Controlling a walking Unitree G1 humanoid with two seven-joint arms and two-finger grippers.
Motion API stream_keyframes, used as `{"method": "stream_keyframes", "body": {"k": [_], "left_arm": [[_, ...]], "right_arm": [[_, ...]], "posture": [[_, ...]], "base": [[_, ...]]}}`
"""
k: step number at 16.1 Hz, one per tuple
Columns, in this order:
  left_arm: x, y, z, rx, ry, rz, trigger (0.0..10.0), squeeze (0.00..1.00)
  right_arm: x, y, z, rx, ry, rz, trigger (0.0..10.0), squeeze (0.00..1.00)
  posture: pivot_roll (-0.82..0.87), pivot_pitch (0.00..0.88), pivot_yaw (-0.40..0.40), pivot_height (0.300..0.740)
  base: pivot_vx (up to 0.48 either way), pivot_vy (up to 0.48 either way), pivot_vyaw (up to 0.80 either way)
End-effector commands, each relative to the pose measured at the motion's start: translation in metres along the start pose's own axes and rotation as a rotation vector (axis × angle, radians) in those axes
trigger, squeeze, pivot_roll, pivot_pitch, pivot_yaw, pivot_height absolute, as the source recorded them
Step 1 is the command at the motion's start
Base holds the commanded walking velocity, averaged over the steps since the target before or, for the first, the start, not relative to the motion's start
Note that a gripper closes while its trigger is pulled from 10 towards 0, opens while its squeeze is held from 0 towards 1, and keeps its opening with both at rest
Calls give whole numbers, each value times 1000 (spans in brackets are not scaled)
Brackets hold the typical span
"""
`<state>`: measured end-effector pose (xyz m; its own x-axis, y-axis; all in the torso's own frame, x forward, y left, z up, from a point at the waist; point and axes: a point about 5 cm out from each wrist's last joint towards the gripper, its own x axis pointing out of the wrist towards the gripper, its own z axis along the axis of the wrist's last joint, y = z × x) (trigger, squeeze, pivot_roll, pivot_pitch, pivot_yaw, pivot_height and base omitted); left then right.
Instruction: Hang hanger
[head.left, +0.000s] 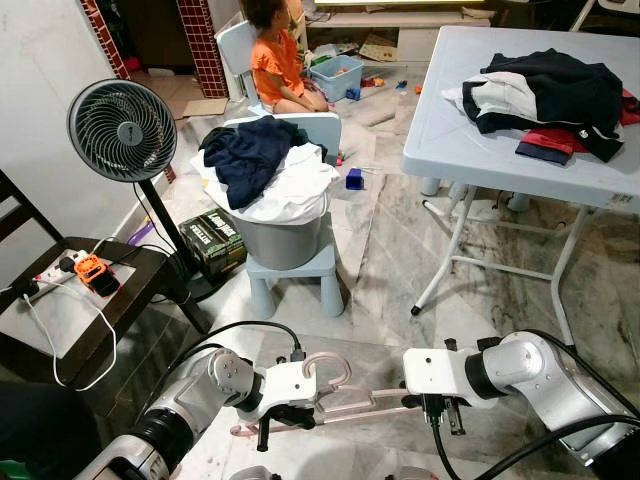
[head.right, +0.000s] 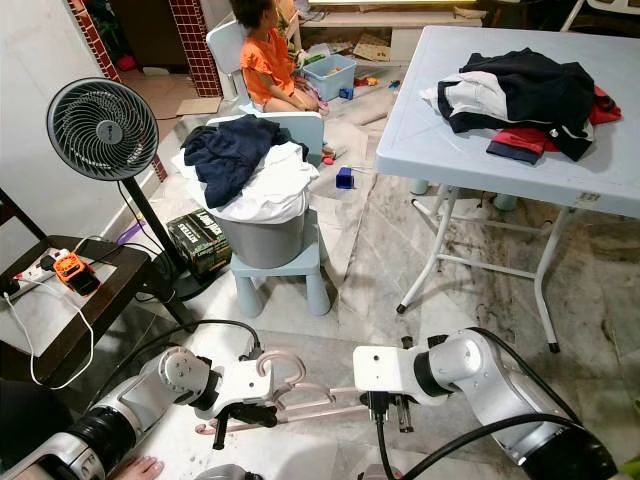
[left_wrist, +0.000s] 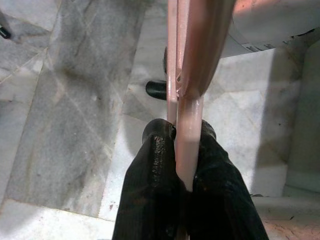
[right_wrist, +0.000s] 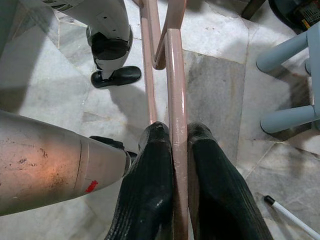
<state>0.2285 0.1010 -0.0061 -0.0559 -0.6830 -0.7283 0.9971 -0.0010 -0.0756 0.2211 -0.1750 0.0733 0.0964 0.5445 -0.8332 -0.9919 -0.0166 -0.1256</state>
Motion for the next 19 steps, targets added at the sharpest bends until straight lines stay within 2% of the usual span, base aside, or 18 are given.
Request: {"method": "stream_keyframes", "body": {"k": [1,5,6,7,9,11,13,14,16,17,19], "left_arm": [[-3,3,0,19,16,13,10000,0],[-2,5,-1,25,24,21,10000,0],[-2,8,1,23,6,60,10000,1000],[-2,11,3,22,-6,96,10000,1000],[-3,21,12,85,-39,219,10000,1000],[-9,30,24,112,-96,314,10000,1000],[-12,34,28,132,-107,345,10000,1000],[-14,34,22,168,-64,354,10000,1000],[-16,35,16,169,-46,392,10000,1000],[-21,38,11,148,-40,455,10000,1000],[-26,37,6,114,-53,498,10000,1000]], "right_arm": [[2,0,2,-6,-4,11,0,0],[1,-1,0,-3,-1,13,0,0],[1,-1,0,-1,-1,10,0,0],[0,-2,-2,-3,7,0,0,0],[1,-9,-9,-18,54,-65,0,0],[2,-15,-19,-33,119,-113,0,0],[3,-19,-28,-28,163,-154,0,0],[3,-24,-33,-28,179,-201,0,0],[4,-26,-34,-29,174,-225,0,0],[4,-26,-38,-22,177,-250,0,0],[5,-28,-46,13,198,-309,0,0]], "posture": [[-96,0,97,740],[-95,0,93,740],[-96,0,92,740],[-95,0,91,740],[-90,0,86,740],[-83,0,82,740],[-82,0,82,740],[-77,0,79,740],[-78,0,80,740],[-79,0,81,740],[-77,0,81,740]], "base": [[0,0,0],[0,0,0],[0,0,0],[0,0,0],[0,0,0],[0,0,0],[0,0,0],[0,0,0],[0,0,0],[0,0,0],[0,0,0]]}}
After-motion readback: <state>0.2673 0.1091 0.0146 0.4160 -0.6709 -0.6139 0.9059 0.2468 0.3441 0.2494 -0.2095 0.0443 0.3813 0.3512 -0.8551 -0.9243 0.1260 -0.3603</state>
